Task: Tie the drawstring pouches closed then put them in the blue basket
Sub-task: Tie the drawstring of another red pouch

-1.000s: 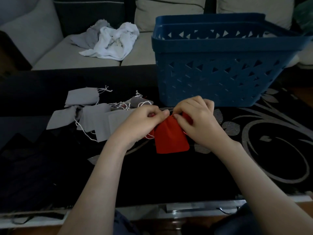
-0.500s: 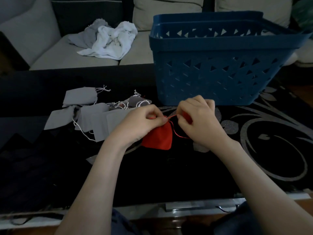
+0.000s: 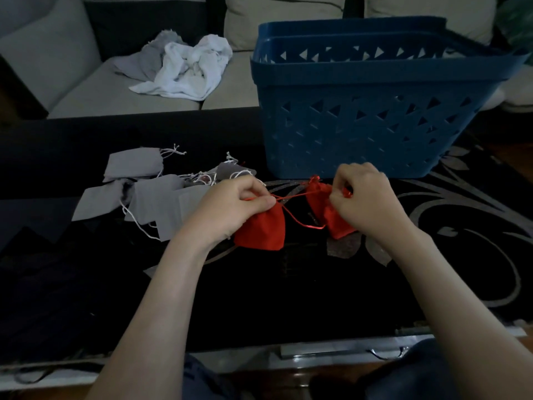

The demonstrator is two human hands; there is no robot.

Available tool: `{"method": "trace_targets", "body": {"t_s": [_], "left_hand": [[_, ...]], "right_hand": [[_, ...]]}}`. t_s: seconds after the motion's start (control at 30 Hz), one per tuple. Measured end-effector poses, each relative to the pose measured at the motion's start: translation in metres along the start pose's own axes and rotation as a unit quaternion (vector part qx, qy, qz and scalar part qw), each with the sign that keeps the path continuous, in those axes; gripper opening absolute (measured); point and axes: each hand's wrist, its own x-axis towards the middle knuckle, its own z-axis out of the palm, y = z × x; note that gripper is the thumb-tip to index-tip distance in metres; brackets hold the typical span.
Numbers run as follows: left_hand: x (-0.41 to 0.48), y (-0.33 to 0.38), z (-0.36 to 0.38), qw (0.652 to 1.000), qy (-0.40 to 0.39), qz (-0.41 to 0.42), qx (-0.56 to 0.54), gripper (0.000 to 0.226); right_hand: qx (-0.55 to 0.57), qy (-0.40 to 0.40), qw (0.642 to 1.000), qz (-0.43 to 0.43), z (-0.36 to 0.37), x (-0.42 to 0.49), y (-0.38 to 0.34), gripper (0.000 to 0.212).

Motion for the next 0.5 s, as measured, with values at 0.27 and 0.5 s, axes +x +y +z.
{"method": "trace_targets", "body": {"t_s": [0.27, 0.5], "left_hand": [[0.000, 0.002, 0.006, 1.000, -0.001, 0.021, -0.023, 0.012], [0.000, 0.009, 0.016, 0.998, 0.005, 0.047, -0.047, 0.011]], "right_hand": [[0.151, -0.116, 0.980, -0.052, 0.002, -0.007, -0.019, 0.051], [0.331, -0.226, 0.916, 0.028, 0.017, -0.012, -0.043, 0.016]]}}
